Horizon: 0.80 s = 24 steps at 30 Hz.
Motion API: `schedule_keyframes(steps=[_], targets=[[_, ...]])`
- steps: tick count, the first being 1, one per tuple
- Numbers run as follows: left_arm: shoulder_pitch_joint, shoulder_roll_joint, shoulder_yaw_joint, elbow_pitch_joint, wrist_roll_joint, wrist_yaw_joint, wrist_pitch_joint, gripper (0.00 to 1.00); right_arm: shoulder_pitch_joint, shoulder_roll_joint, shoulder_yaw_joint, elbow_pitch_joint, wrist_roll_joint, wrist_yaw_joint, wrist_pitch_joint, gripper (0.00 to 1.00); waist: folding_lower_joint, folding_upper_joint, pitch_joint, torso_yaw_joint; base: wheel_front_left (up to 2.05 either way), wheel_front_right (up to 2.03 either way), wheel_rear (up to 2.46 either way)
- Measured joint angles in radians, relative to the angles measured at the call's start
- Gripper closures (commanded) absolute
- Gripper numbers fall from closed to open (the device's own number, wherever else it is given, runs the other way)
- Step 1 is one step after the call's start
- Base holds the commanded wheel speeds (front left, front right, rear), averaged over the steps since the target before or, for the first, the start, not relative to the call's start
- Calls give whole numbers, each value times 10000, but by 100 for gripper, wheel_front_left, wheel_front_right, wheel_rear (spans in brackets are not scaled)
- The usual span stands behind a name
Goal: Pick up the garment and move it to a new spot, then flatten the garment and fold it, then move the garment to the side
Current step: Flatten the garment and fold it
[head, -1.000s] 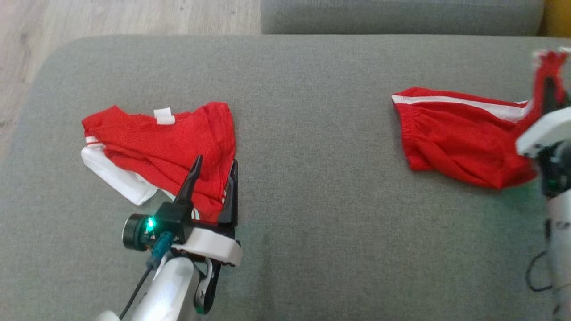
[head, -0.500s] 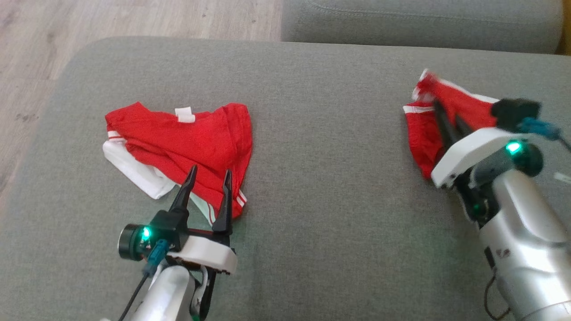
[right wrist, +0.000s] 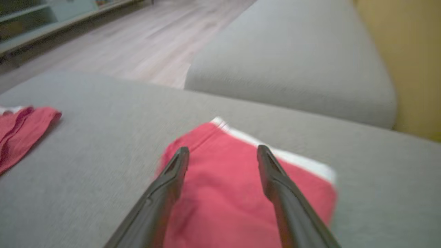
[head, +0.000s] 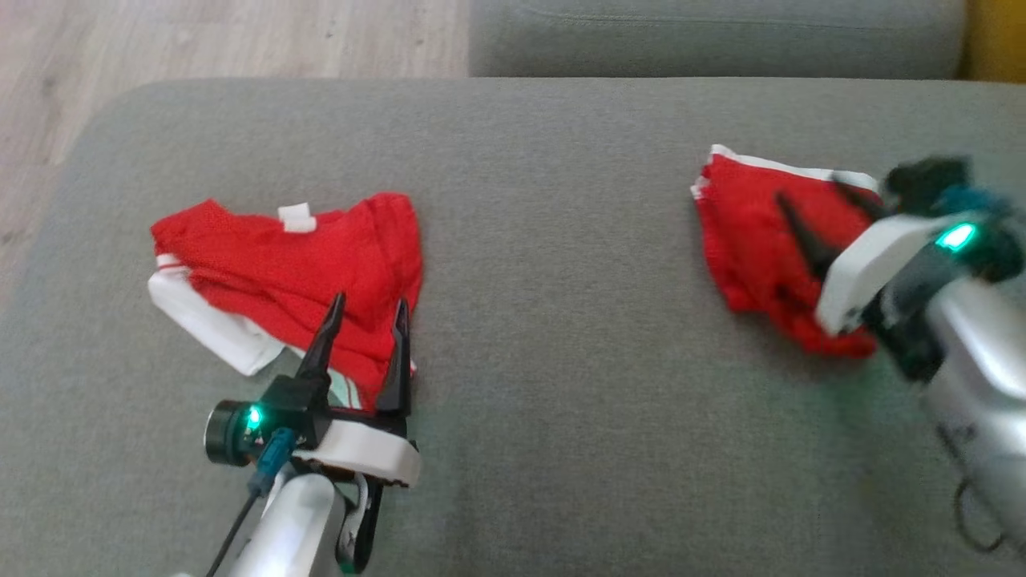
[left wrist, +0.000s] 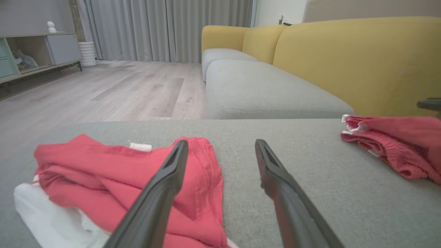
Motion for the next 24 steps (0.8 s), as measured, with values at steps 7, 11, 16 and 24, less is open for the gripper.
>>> schedule_keyframes(steps=[7, 11, 16, 24], targets=[[-4, -6, 138, -525, 0, -21, 0, 0, -245, -752, -1266, 153, -704, 0, -1687, 0, 0, 0, -253, -529, 0, 0, 0], [-1, -15, 199, -763, 0, -25, 0, 0, 3, -635, -2291, 245, -1338, 0, -2485, 0, -1, 0, -383, -755, 0, 0, 0], [138, -52, 376, -1208, 0, -81, -2, 0, 1449, 359, -4778, -541, -2826, 0, -3116, 0, -1, 0, -594, -1096, 0, 0, 0], [749, -94, 552, -1411, -245, -88, 0, 0, 3760, 2153, -6153, -2391, -4656, 0, -3164, 0, -2, 0, -482, -1319, 0, 0, 0]])
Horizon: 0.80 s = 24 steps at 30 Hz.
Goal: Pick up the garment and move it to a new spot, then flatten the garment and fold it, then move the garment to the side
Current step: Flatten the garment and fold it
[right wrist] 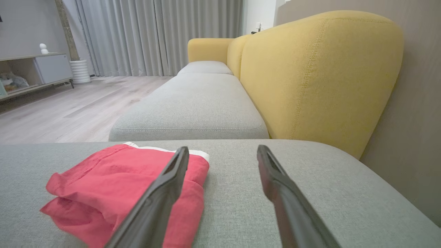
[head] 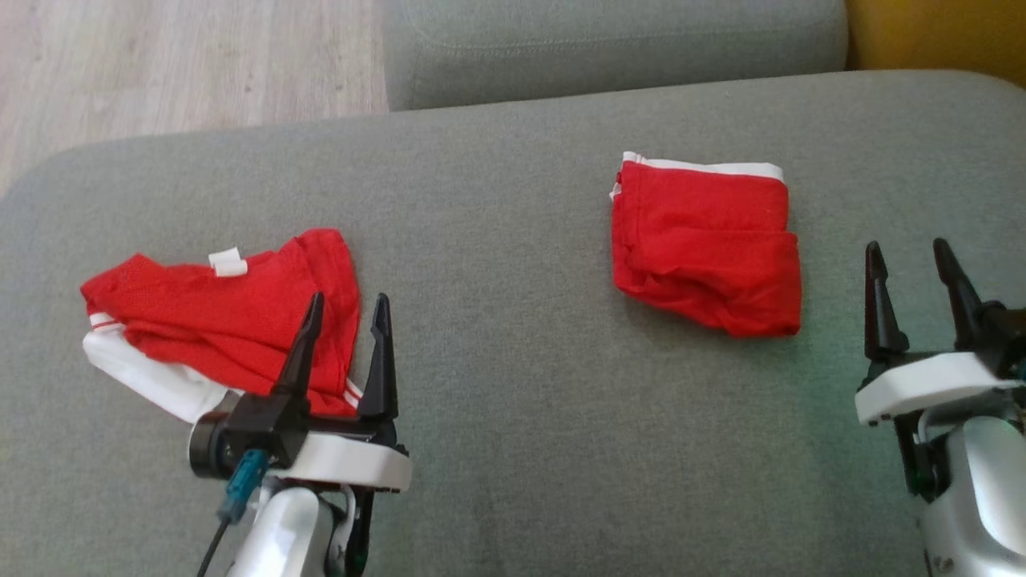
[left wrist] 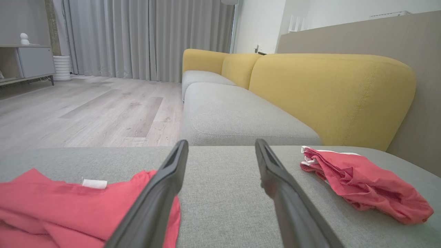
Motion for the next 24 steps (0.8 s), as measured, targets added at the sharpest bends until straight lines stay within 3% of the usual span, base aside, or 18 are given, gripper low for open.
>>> schedule_keyframes(steps=[3, 4, 6, 12, 18, 24], targets=[[-33, -10, -36, -67, 17, -6, 0, 0, -24, 180, -217, -447, -316, 0, 261, 0, 0, 0, 213, 84, 0, 0, 0], [-54, -13, -44, -73, 56, -44, -2, 0, -99, 249, -314, -573, -410, 0, 401, 9, 1, 0, 309, 125, 0, 0, 0], [-168, -15, -65, -71, 109, -75, 0, 0, -291, 416, -474, -796, -483, 0, 623, 100, 0, 0, 521, 228, 0, 0, 0], [-807, -31, -117, -67, 173, -138, -2, 0, -1457, 849, -951, -688, -951, 0, 1494, 100, 2, 0, 1368, 651, 0, 0, 0], [-1166, -48, -267, 13, 171, -226, -2, 0, -2891, 1022, -2397, 895, -2013, 0, 2004, 100, 2, 0, 2118, 1247, 0, 0, 0], [-1452, -52, -470, 105, 144, -236, -2, 0, -3494, 1101, -2982, 2966, -3066, 0, 1925, 100, 4, -1, 2436, 1727, 0, 0, 0]])
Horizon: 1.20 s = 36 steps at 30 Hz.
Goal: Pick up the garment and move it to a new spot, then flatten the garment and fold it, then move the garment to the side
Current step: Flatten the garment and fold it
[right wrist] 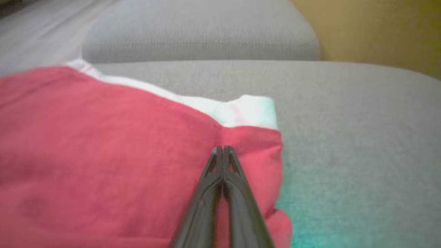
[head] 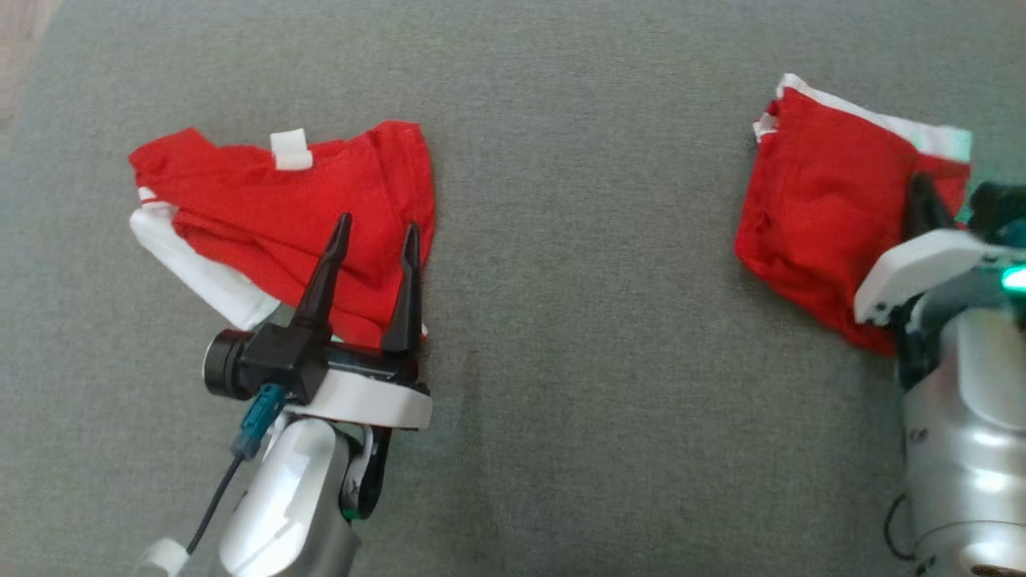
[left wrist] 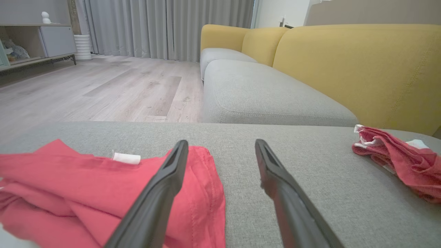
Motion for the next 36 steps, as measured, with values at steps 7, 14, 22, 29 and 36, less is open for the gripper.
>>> schedule_keyframes(steps=[7, 14, 22, 29, 36], targets=[[-35, -13, 19, -230, -92, 167, 0, 0, -545, 29, 842, 1200, 236, 0, -1653, 100, -3, 0, -332, 63, 0, 0, 0], [-22, -19, -54, -236, -102, 174, 0, 0, -1103, 35, 3551, 2144, 1657, 0, -1935, 100, -4, 0, -511, 122, 0, 0, 0], [33, -19, -73, -234, -100, 249, 0, 0, -1057, 27, 4194, 3427, 1804, 0, -1843, 100, -4, 0, -656, 165, 0, 0, 0], [315, -19, 184, -194, -54, 242, 0, 0, -545, 33, 4418, 2548, 2435, 0, -1941, 100, -3, 0, -1032, -272, 0, 0, 0], [532, -17, 311, -198, 31, 234, 0, 0, 479, 12, 3308, 130, 2332, 0, -1948, 100, -4, 0, -1473, -760, 0, 0, 0]])
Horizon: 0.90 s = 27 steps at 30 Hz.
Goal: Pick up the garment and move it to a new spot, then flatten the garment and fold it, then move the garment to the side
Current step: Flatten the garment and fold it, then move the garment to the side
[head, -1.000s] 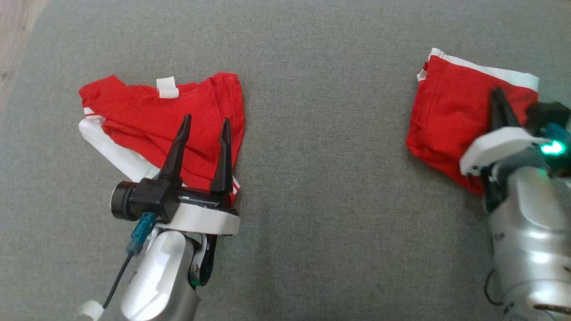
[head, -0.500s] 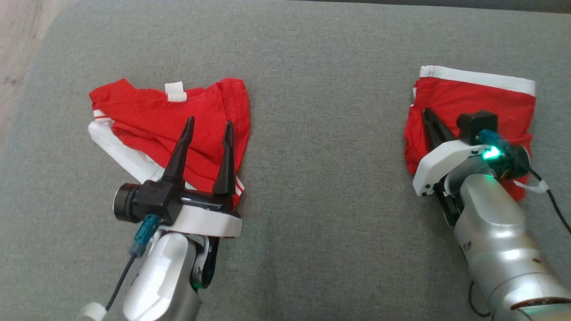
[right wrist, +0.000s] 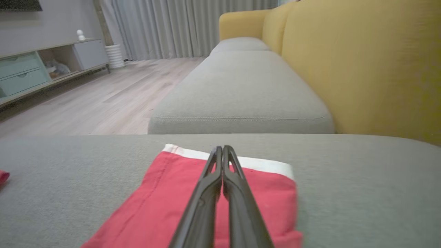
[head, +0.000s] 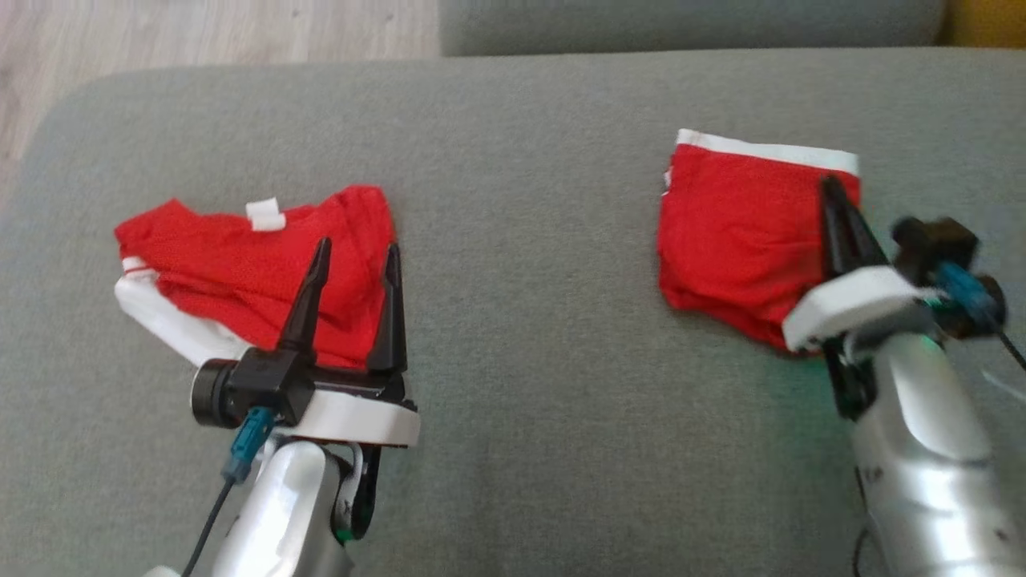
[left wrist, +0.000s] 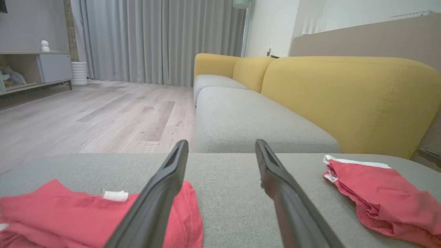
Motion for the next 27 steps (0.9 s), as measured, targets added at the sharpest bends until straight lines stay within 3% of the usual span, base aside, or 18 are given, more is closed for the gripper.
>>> schedule_keyframes(steps=[2, 3, 4, 15, 27], targets=[[22, -2, 19, -4, 0, 2, 0, 0, 512, -13, -414, -566, -123, 0, -12, 97, 0, 0, -149, -136, 0, 0, 0], [59, -2, 19, -6, 0, 2, 0, 0, 788, -15, -635, -811, -207, 0, -13, 59, 0, 0, -225, -197, 0, 0, 0], [116, -2, 21, -4, 0, 0, 0, 0, 1068, -21, -821, -1035, -330, 0, -13, 0, 0, 0, -300, -251, 0, 0, 0], [687, 4, 105, 159, -2, -33, 2, 0, 3411, 63, -1298, -2782, -752, 0, 585, 0, 0, 0, -764, -581, 0, 0, 0], [712, 6, 86, 276, 82, -163, 2, 0, 3282, 178, -1296, -3526, -245, 0, 1632, 0, 1, 0, -305, -475, 0, 0, 0]])
